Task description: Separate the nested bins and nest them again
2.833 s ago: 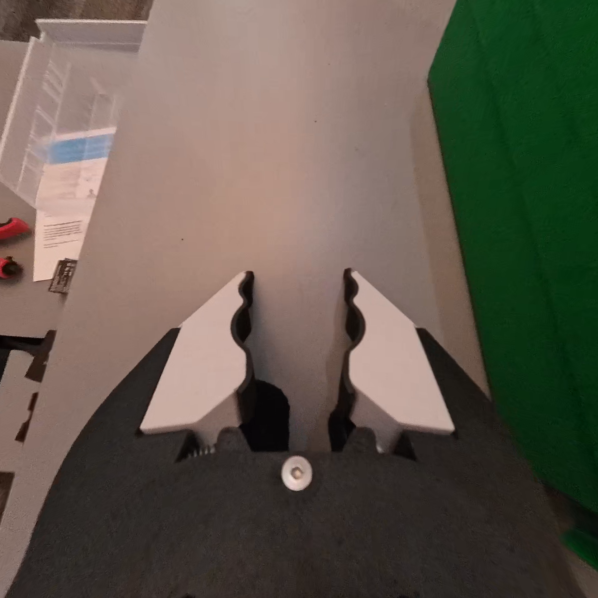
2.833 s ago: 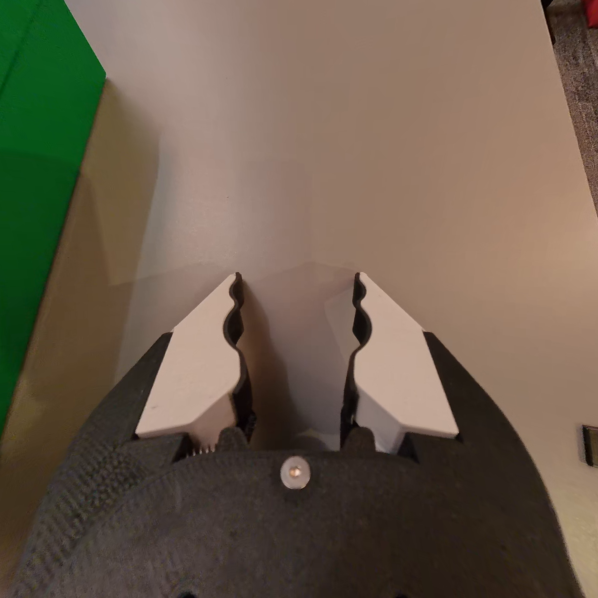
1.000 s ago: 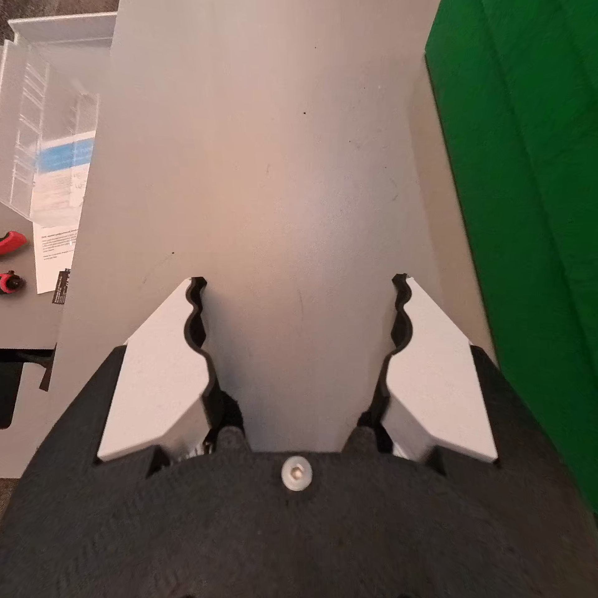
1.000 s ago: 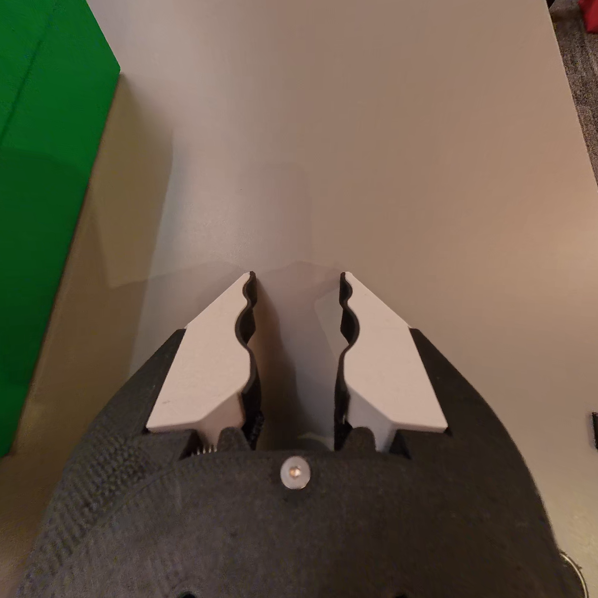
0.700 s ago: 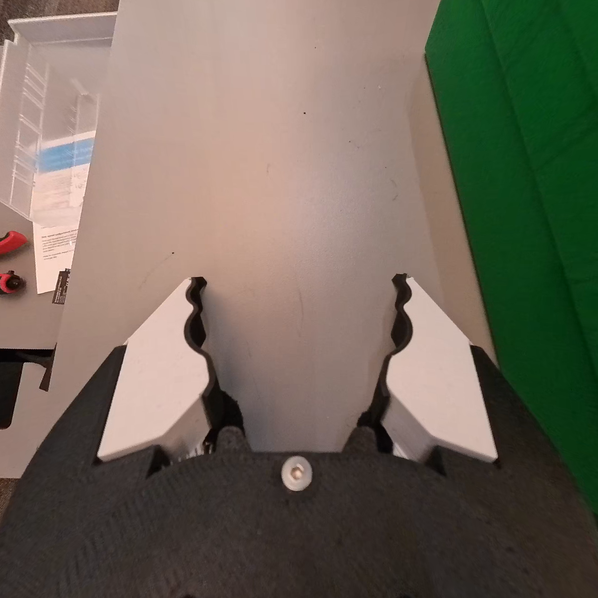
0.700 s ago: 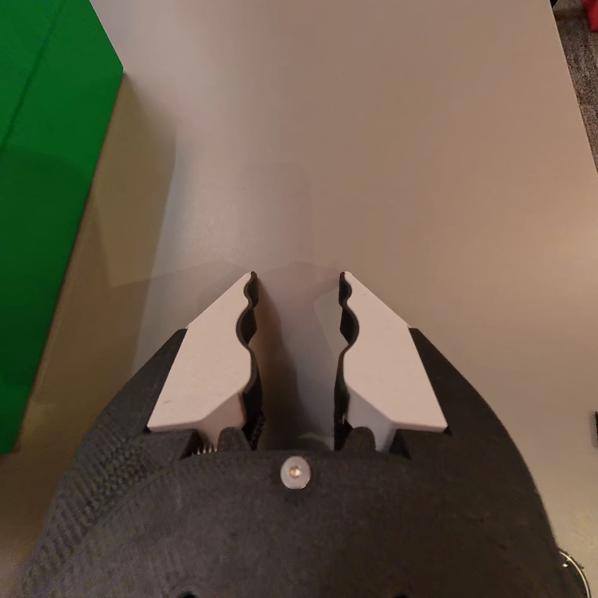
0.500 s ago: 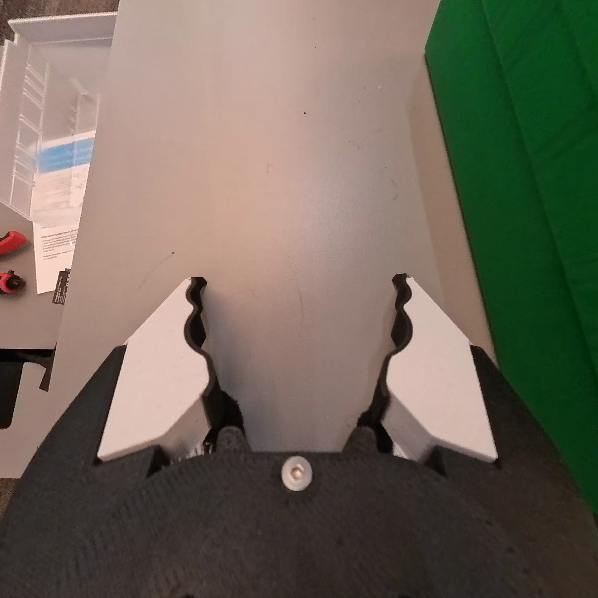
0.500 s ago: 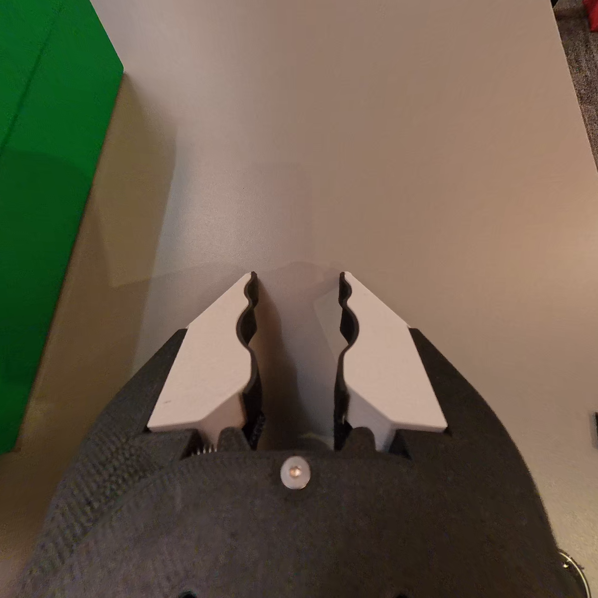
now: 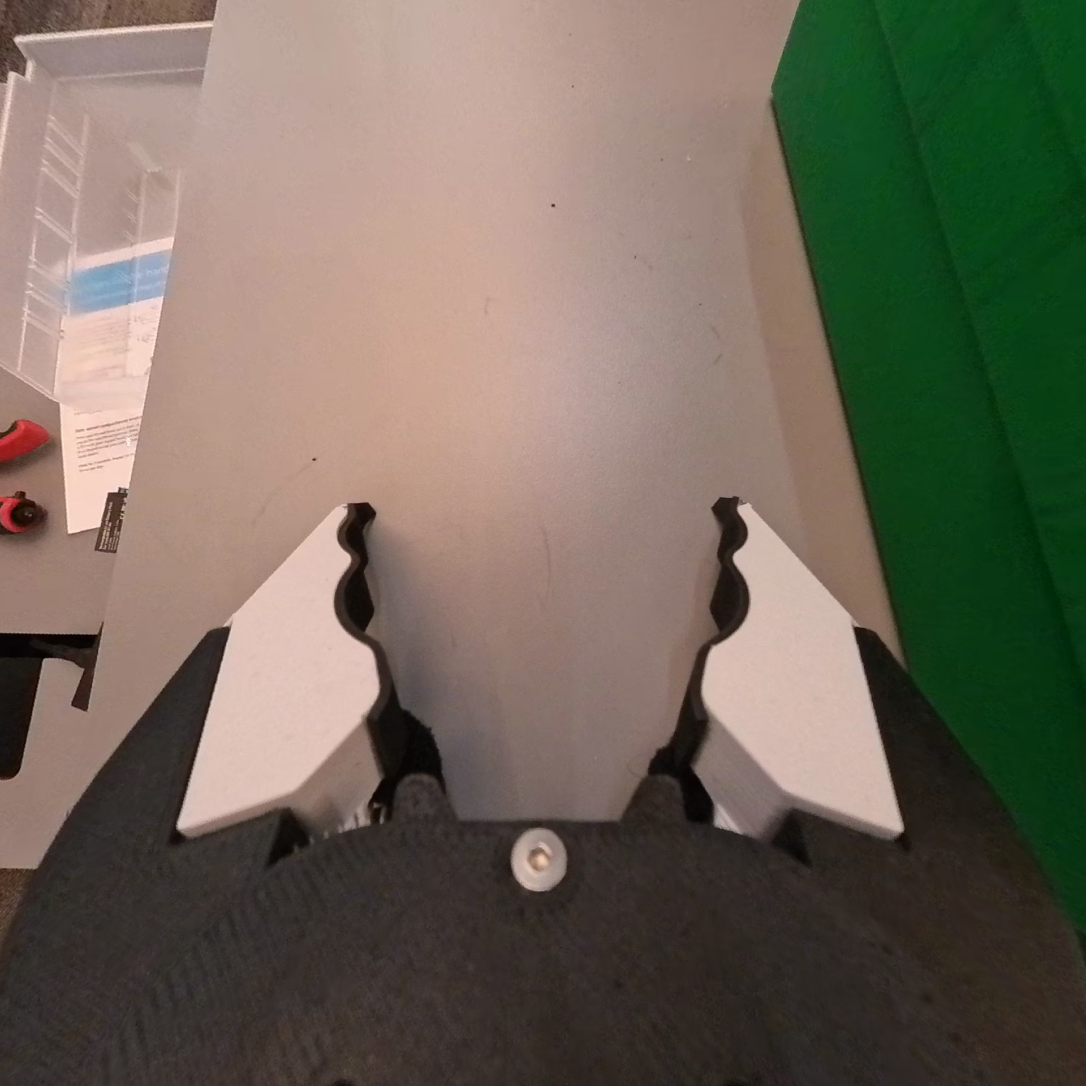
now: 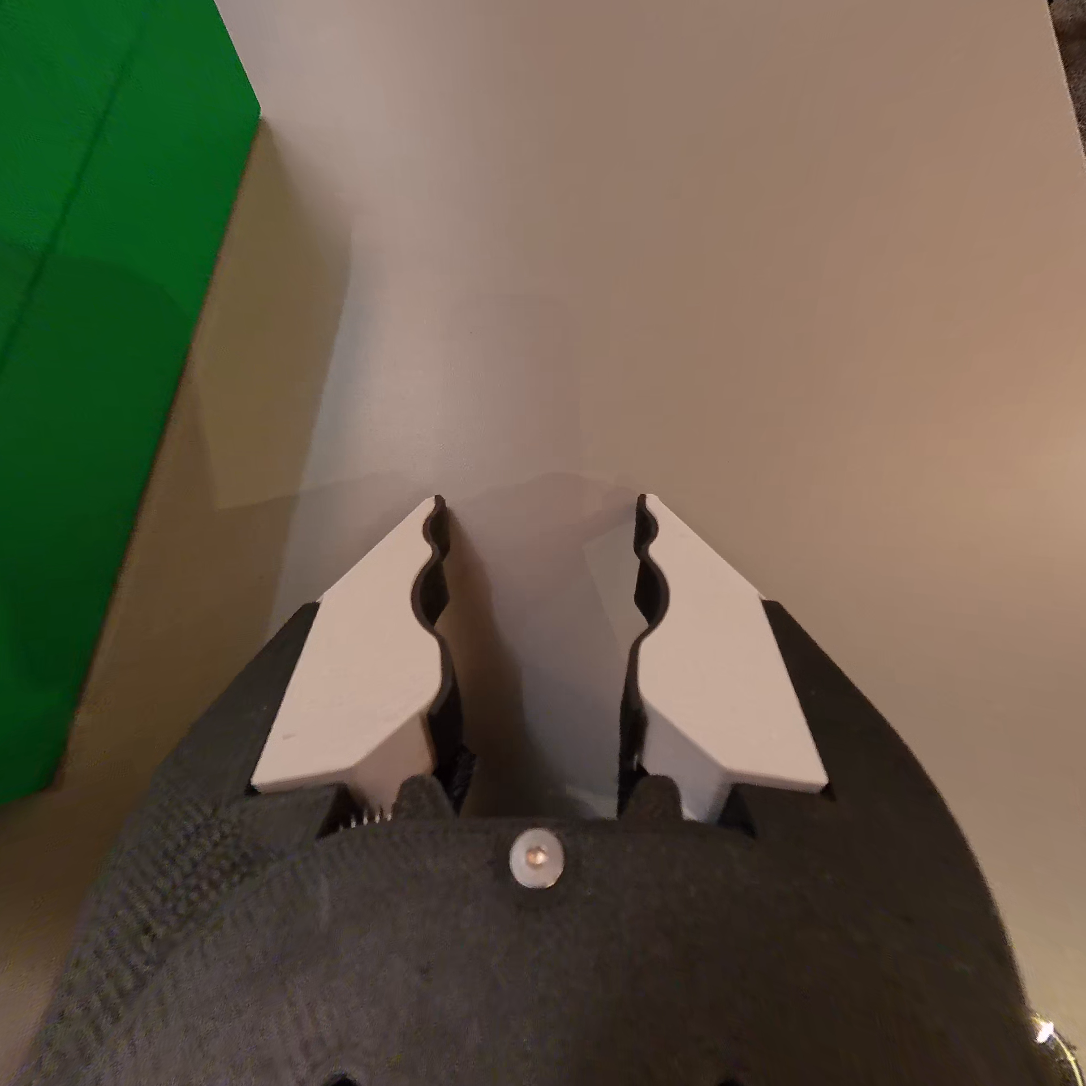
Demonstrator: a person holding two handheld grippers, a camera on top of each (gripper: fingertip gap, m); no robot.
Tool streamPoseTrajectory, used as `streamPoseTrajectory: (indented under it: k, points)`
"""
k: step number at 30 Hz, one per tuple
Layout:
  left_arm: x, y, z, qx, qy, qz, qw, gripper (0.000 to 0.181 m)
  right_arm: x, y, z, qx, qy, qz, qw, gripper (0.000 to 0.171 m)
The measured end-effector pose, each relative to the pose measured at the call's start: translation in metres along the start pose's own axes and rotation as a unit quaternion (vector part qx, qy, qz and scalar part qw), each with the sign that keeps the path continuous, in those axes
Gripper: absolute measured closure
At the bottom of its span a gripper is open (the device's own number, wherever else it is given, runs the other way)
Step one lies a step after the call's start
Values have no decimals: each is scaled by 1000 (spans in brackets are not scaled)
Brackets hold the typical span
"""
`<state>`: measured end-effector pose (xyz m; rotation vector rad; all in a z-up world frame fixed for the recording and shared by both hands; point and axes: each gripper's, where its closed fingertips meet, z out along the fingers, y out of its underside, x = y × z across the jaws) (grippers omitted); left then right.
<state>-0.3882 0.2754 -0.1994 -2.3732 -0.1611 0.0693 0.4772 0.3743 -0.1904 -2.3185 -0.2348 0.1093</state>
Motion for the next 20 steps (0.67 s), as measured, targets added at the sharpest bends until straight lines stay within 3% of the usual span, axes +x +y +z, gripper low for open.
streamPoseTrajectory:
  k: [6, 11, 15, 20]
  points:
    - [0, 0, 0, 0, 0, 0, 1000, 64, 1, 0, 0, 0, 9, 1, 1000, 107]
    - [0, 0, 0, 0, 0, 0, 1000, 64, 19, 5, -1, -9, 57, 45, 997, 69]
    - [0, 0, 0, 0, 0, 0, 1000, 64, 14, 8, -2, -14, 31, 26, 999, 62]
    - [0, 0, 0, 0, 0, 0, 1000, 64, -5, 14, 1, -37, -13, -18, 999, 26]
